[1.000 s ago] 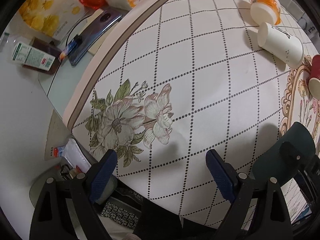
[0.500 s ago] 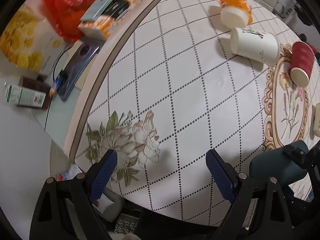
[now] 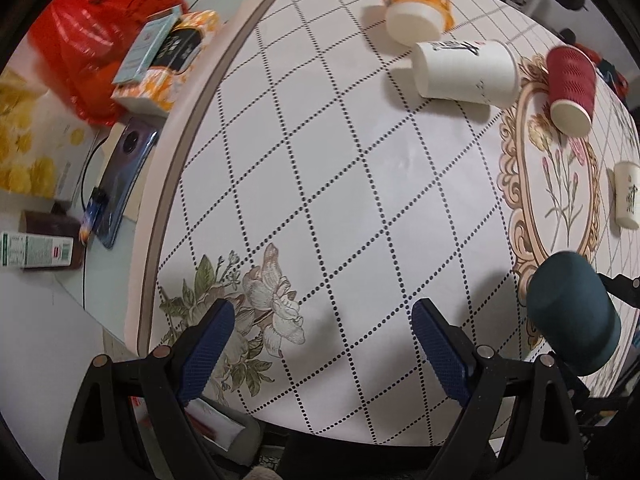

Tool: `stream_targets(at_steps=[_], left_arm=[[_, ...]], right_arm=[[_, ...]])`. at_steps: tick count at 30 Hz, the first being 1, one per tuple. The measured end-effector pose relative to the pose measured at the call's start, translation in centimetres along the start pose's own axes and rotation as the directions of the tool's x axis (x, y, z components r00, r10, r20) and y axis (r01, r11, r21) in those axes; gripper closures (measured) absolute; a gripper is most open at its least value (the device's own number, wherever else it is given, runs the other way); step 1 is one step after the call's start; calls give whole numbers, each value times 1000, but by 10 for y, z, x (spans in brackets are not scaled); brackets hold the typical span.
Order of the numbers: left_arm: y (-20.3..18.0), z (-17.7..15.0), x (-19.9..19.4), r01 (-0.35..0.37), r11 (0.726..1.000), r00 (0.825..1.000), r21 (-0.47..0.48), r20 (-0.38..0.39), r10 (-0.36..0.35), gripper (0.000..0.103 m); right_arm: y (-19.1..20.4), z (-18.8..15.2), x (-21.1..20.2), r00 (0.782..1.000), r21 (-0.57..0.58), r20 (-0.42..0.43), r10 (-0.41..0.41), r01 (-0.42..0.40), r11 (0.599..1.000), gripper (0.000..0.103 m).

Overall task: Flip cup upside down
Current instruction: 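Rotate the teal mug with the right gripper so its opening faces down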

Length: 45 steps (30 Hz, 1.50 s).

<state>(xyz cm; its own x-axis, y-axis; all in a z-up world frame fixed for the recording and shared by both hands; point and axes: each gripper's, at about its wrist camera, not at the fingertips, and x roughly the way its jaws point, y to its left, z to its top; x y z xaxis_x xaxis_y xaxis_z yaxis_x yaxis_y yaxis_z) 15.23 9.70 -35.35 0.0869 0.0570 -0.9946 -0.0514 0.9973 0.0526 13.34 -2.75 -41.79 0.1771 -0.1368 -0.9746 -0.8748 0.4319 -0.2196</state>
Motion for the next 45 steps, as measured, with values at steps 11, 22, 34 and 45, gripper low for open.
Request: stream_targets(at_steps=[11,22,34,45], left_arm=[[-21,-1,5,3,999,1000,44,-14,-2,12],[-23,-5,3,-1,999,1000,49,-20,2,12],[-28,-7,3,-10,998,1000,65,-22,11,12],[-34,-7,5,-18,997,999,78,-36,21,12]], right_arm=[[-31,-41,27,978,454,26,208,-197,869,31],[-40,-55,54,955,517,10,295,-258,816,30],[-76,-23,83,944,540,-31,328,-260,800,27],[-99,-2,61,968,576,68,243,-237,782,32]])
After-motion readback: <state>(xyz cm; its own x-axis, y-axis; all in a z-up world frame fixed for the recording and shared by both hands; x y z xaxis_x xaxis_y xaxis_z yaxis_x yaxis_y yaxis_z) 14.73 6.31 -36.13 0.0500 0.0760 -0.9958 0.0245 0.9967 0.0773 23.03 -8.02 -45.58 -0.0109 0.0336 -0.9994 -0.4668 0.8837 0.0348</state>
